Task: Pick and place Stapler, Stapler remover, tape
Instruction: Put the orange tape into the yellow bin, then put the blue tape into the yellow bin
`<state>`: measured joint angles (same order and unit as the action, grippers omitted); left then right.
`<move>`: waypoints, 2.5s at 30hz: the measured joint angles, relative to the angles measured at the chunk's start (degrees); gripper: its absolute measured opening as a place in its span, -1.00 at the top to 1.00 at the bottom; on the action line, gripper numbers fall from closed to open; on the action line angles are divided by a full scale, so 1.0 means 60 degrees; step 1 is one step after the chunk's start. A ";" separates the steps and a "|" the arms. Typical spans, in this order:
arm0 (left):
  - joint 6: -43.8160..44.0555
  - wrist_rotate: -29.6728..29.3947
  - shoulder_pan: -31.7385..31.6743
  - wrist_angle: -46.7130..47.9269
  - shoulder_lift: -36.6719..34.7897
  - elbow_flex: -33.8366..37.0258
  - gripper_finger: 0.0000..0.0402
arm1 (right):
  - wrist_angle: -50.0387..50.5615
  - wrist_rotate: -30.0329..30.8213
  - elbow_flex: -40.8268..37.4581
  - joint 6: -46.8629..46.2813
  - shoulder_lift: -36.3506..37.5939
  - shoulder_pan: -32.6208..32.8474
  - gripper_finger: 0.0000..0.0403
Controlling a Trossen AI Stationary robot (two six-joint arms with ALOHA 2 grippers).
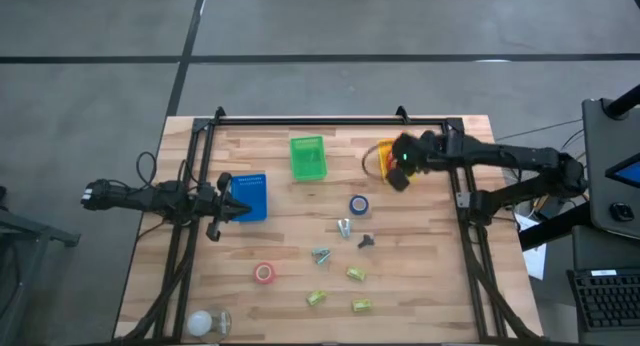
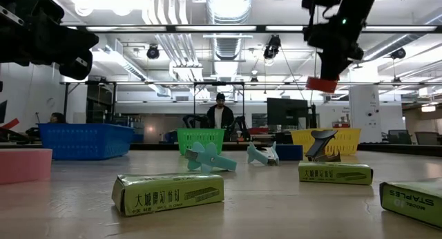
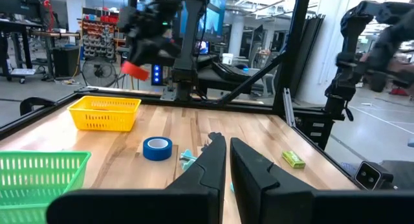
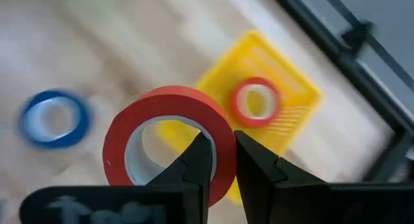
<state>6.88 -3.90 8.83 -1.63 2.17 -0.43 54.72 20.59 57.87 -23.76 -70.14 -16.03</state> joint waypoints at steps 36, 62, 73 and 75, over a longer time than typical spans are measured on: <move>0.0001 -0.0001 0.0000 -0.0001 0.0001 0.0001 0.87 | -0.0736 -0.2295 -0.0164 0.1251 -0.3482 -0.3085 0.73; 0.0001 -0.0001 0.0000 -0.0003 0.0001 0.0001 0.87 | -0.1071 -0.2491 -0.0200 0.1706 -0.4285 -0.2996 0.46; 0.0001 0.0000 0.0002 -0.0003 0.0000 0.0004 0.87 | -0.0864 -0.2355 0.0023 0.1533 -0.3674 -0.2994 0.03; 0.0000 -0.0003 -0.0001 -0.0003 0.0003 0.0003 0.87 | -0.0821 -0.2405 0.0121 0.1420 -0.3370 -0.2978 0.01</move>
<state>6.88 -3.92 8.82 -1.65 2.19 -0.41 49.79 6.16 58.59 -15.24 -90.36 -33.90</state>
